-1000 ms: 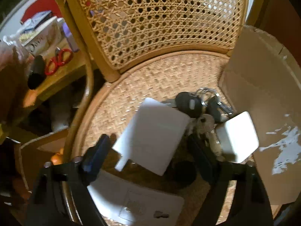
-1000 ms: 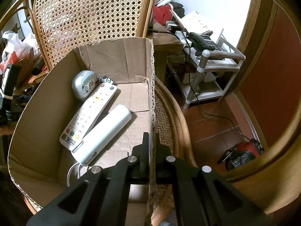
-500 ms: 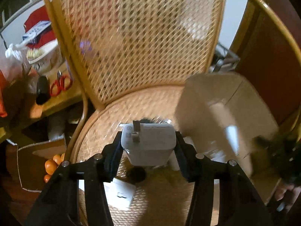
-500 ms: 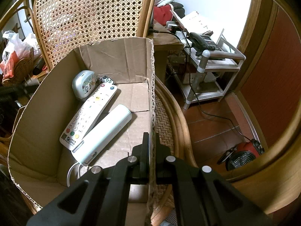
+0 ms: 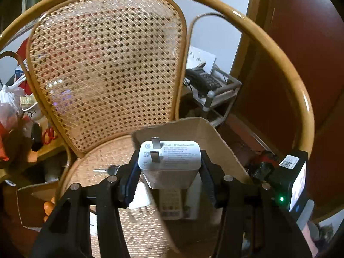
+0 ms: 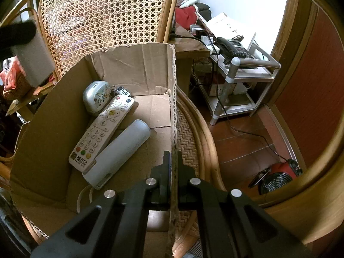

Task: Organize rigid objects
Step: 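Grasp the white wall switch plate with the left tool, then lower the switch plate into the box and release it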

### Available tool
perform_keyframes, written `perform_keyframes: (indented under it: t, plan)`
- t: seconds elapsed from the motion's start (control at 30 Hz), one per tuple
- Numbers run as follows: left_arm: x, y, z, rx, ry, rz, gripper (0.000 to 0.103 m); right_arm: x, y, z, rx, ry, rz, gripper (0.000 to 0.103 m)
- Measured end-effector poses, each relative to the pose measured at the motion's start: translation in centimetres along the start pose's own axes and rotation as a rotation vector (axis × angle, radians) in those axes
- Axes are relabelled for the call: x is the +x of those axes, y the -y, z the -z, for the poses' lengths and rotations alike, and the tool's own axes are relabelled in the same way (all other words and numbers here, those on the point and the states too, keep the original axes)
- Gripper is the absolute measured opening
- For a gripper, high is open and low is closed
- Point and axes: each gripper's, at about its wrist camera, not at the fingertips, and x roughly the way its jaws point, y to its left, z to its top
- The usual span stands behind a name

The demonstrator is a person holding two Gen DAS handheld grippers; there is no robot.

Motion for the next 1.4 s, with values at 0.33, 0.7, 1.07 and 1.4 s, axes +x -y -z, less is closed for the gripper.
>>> perform_keyframes:
  t: [0.33, 0.7, 1.07, 1.4]
  plan:
    - [5.8, 3.6, 4.1, -0.017, -0.13, 0.014, 0.05, 0.1, 0.0, -0.1, 0.009, -0.001, -0.003, 0.005]
    - [7.1, 3.7, 5.7, 0.005, -0.146, -0.033, 0.05, 0.1, -0.2, 0.1, 0.01, -0.001, -0.007, 0.005]
    - [3.1, 2.3, 4.5, 0.026, -0.054, -0.057, 0.079, 0.2, -0.2, 0.3, 0.005, -0.002, -0.005, 0.005]
    - [-1.3, -6.0, 3.9, 0.053, 0.017, -0.198, 0.096, 0.1, -0.1, 0.3, 0.007, -0.002, -0.006, 0.005]
